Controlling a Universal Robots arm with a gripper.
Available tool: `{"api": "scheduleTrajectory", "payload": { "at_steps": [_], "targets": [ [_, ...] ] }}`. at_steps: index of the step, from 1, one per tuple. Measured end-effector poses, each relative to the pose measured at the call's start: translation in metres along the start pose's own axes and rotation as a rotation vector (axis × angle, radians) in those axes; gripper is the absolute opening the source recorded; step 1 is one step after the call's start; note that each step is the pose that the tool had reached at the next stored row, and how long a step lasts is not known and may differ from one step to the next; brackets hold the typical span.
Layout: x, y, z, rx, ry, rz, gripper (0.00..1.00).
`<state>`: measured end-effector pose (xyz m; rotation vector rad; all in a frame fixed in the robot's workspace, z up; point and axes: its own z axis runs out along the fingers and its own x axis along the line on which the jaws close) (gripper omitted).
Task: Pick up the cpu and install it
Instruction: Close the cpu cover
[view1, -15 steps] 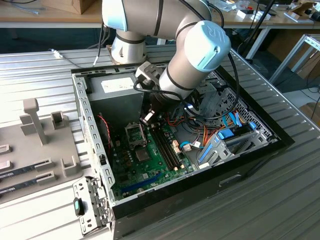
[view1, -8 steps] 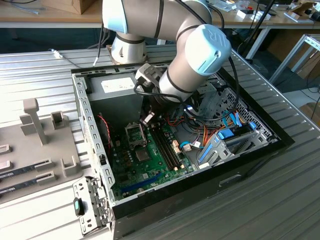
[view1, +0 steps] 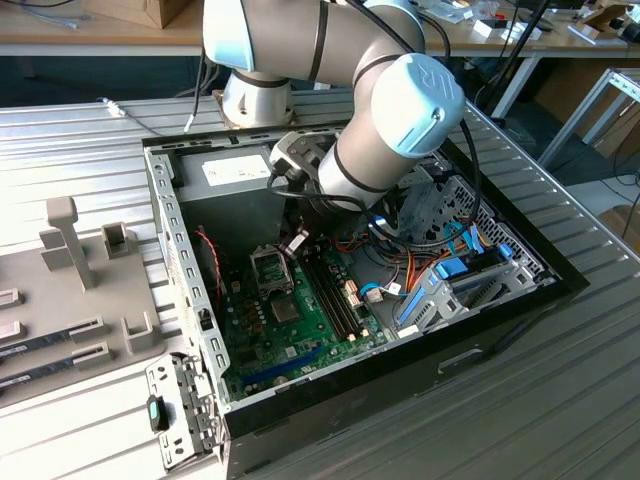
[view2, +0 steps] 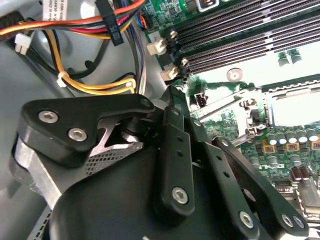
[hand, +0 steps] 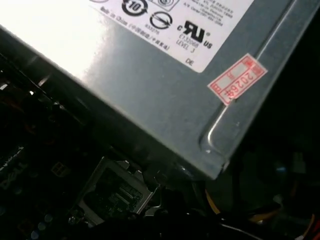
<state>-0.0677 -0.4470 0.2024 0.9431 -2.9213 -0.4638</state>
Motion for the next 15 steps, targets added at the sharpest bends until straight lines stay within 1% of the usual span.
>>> {"api": "scheduleTrajectory", "payload": {
  "at_steps": [2, 4, 5, 6, 7, 8, 11, 13, 15],
  "targets": [
    [0.0022, -0.0003, -0.0002, -0.0012, 0.0, -0.003, 0.11],
    [0.0032, -0.0006, -0.0006, -0.004, -0.0009, -0.006, 0.11],
    [0.0034, -0.0003, -0.0027, -0.0136, -0.0067, -0.01, 0.11],
    [0.004, 0.0003, -0.0059, -0.0337, -0.0194, -0.017, 0.11],
    [0.0112, -0.0024, -0.008, -0.0563, -0.0249, -0.048, 0.11],
    [0.0125, -0.0039, -0.0086, -0.0578, -0.0236, -0.054, 0.11],
    [0.0139, -0.0053, -0.0103, -0.0617, -0.0238, -0.061, 0.11],
    [0.0142, -0.0054, -0.0116, -0.0628, -0.0238, -0.063, 0.11],
    [0.0141, -0.0047, -0.0144, -0.0635, -0.024, -0.064, 0.11]
  ]
}}
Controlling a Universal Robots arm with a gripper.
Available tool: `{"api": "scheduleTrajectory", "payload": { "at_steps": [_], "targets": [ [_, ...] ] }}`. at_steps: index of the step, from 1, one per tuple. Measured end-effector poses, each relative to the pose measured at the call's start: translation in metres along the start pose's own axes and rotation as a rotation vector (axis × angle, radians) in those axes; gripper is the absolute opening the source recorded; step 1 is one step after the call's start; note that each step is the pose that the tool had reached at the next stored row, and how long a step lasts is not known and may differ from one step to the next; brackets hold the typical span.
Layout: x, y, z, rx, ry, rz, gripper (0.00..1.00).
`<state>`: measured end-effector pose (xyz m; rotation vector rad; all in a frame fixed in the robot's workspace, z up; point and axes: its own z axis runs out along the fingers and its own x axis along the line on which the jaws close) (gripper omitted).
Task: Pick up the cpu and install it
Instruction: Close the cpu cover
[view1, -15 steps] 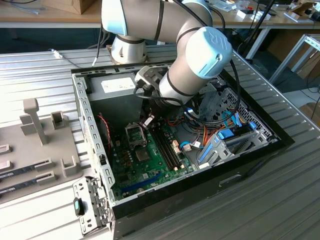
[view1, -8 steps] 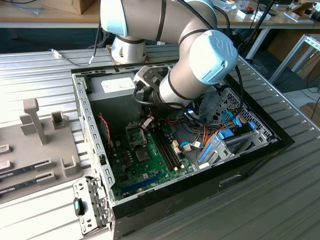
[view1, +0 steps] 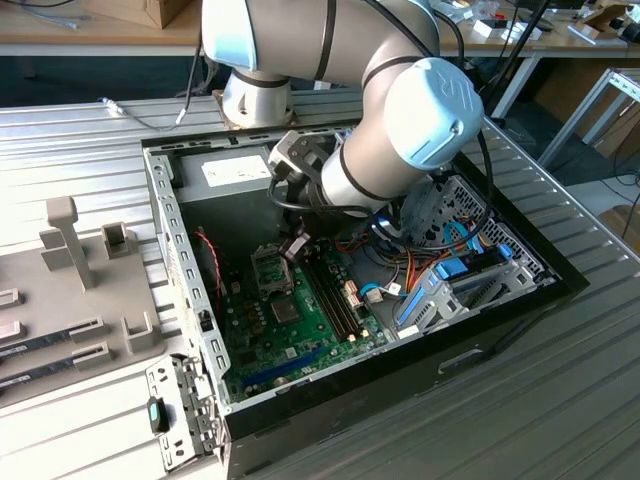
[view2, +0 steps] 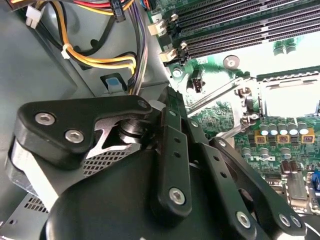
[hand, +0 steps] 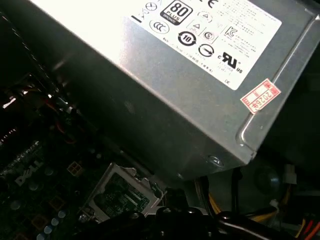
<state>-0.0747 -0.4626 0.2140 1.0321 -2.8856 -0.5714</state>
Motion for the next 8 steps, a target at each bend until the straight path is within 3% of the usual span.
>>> {"api": "scheduleTrajectory", "payload": {
  "at_steps": [8],
  "targets": [
    [-0.0002, 0.0017, -0.0062, -0.0016, 0.0028, -0.009, 0.11]
  ]
}}
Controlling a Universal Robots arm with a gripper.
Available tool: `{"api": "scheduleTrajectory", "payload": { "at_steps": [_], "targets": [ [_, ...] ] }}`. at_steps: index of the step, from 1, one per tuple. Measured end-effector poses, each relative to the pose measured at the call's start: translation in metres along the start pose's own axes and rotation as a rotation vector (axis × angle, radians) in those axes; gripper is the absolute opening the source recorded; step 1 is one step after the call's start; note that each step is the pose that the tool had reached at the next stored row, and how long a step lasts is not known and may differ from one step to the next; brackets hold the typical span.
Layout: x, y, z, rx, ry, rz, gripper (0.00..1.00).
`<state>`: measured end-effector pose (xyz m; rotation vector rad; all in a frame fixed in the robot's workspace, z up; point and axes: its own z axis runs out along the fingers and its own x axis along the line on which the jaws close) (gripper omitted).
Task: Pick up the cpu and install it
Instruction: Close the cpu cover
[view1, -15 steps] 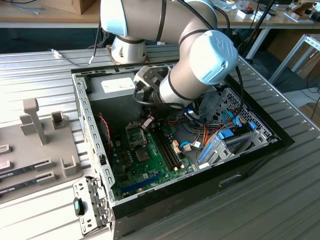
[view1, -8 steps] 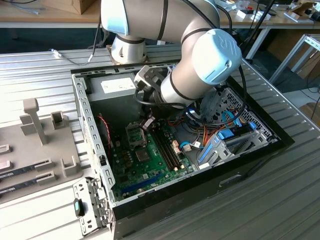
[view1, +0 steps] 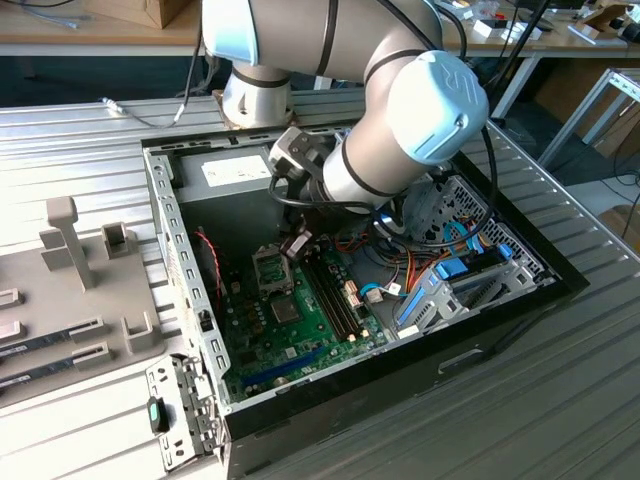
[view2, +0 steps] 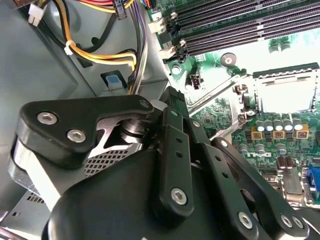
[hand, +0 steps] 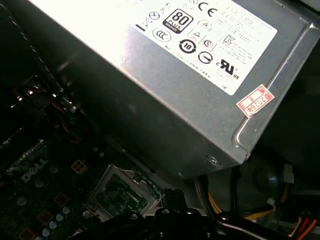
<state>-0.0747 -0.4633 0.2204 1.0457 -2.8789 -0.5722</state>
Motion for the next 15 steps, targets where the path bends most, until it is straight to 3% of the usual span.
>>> {"api": "scheduleTrajectory", "payload": {
  "at_steps": [6, 15],
  "targets": [
    [0.0003, 0.0007, -0.0049, -0.0011, 0.0024, -0.007, 0.11],
    [0.0006, 0.0021, -0.012, -0.0057, 0.0126, -0.038, 0.11]
  ]
}}
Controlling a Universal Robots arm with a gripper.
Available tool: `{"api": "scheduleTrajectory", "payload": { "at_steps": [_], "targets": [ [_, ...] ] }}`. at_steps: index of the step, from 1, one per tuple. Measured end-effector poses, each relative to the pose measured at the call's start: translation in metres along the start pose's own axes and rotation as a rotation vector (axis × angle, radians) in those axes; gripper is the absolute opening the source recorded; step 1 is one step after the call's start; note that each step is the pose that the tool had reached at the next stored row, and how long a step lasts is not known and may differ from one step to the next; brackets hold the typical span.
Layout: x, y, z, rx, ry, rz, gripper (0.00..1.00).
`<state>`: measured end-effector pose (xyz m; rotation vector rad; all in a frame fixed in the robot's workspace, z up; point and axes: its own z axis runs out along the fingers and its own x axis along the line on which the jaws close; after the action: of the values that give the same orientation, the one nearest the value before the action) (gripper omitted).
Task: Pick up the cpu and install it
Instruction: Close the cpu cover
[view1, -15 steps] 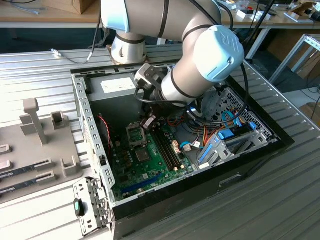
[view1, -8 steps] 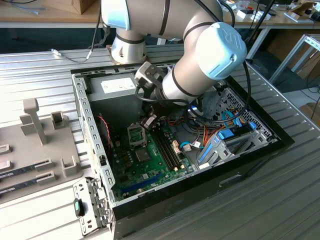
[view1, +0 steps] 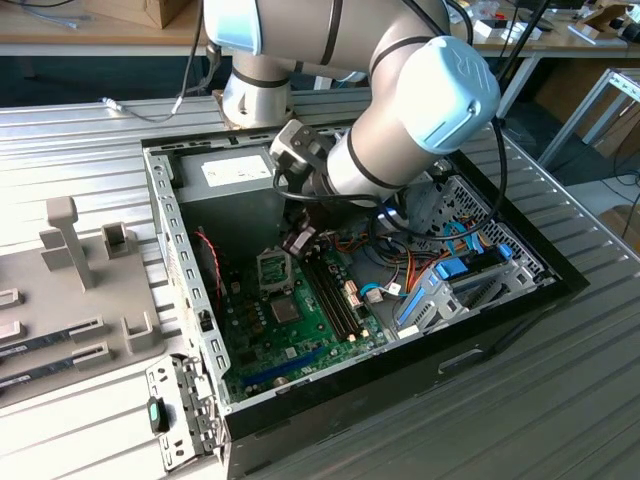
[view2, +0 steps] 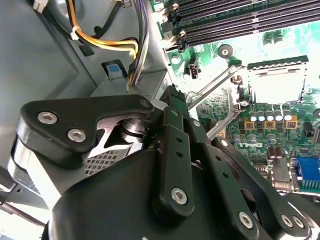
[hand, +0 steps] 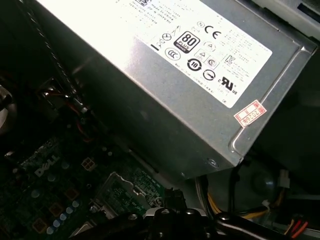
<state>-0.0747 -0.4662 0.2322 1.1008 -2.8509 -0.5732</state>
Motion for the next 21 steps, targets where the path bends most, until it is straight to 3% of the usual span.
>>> {"api": "scheduleTrajectory", "payload": {
  "at_steps": [11, 21],
  "targets": [
    [0.0021, -0.0012, -0.0052, -0.0034, 0.0112, -0.03, 0.11],
    [0.0025, -0.0002, -0.0109, -0.0056, 0.012, -0.037, 0.11]
  ]
}}
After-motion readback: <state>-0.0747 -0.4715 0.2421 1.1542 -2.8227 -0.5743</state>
